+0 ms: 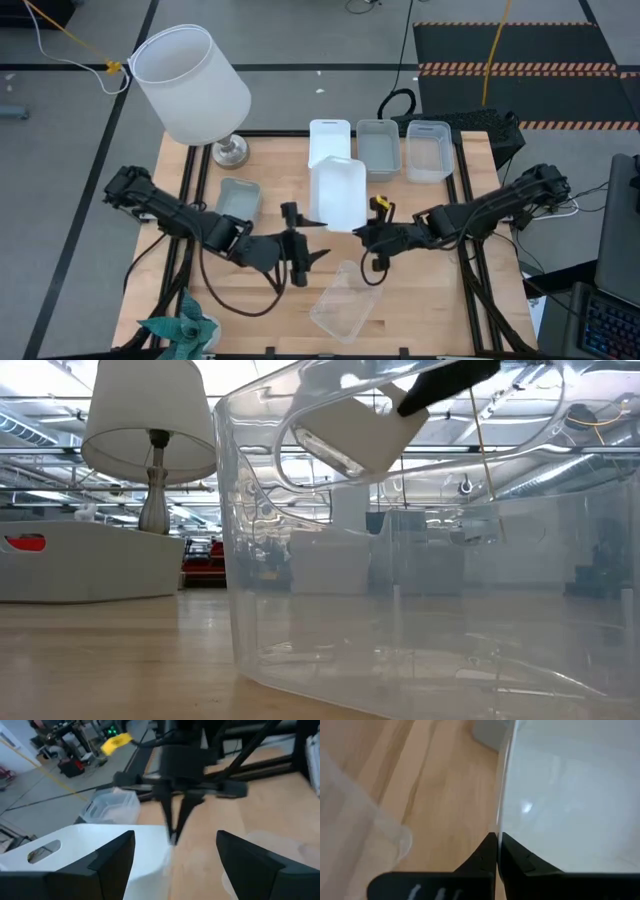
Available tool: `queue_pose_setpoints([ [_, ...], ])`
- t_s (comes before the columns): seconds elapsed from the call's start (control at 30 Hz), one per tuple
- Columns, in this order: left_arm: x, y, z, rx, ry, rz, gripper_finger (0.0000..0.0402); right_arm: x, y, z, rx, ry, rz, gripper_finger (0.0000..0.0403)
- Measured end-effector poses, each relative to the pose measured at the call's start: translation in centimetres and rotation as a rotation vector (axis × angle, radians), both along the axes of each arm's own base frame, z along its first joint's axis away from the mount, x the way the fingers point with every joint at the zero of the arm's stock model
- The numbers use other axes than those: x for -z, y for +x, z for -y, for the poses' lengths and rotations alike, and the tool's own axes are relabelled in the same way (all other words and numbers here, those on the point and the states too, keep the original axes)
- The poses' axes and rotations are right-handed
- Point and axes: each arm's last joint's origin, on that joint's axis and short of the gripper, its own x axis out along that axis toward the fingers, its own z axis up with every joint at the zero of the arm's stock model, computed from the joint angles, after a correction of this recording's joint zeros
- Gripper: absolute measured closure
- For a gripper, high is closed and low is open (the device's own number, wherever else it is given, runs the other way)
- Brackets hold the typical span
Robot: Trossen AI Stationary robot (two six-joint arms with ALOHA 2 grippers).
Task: Stack baskets by color
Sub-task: Stack the bottom white bin on top of the top white bin
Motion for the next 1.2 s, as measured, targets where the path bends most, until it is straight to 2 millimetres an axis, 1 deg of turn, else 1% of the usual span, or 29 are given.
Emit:
queue_pose_setpoints([
  [0.1,-0.4,0.1,0.2,0.001,0.002,0.011,0.0119,-0.7,0.2,0.1,0.043,0.055,0.033,0.0402],
  [0.27,0.7,0.5,0.1,-0.013,0.040,-0.055,0.0119,-0.5,0.1,0.2,0.079,0.119,0.015,0.0402],
  [0.4,1.1,0.5,0.0,0.001,0.032,-0.093,0.0119,-0.3,0.1,0.2,0.027,0.256,-0.024,0.0400],
  [0.47,1.2,0.5,-0.2,0.013,0.006,-0.101,0.0119,-0.3,0.2,0.2,0.022,0.283,-0.031,0.0398],
  [0.63,1.9,0.3,-0.4,0.047,-0.022,-0.178,0.0119,-0.3,0.2,0.4,0.008,0.278,-0.039,0.0397],
  [0.7,2.6,0.7,-0.8,0.030,-0.012,-0.212,0.0119,-0.1,0.3,0.4,0.011,0.277,-0.044,0.0396],
  [0.87,3.7,2.1,-1.3,0.065,0.114,-0.252,0.0119,0.4,0.6,0.5,-0.005,0.247,-0.073,0.0395],
  [0.97,5.3,3.0,-1.6,0.080,0.179,-0.319,0.0119,0.8,0.9,0.4,-0.032,0.209,-0.092,0.0395],
  [1.03,5.8,3.2,-2.0,0.072,0.194,-0.354,0.0120,0.9,0.8,0.4,-0.039,0.199,-0.098,0.0395],
  [1.1,5.9,3.3,-2.4,0.061,0.187,-0.361,0.0128,0.8,0.8,0.4,-0.049,0.187,-0.099,0.0395],
  [1.2,6.2,3.3,-2.8,0.052,0.176,-0.384,0.0153,0.8,0.8,0.5,-0.043,0.161,-0.097,0.0395],
])
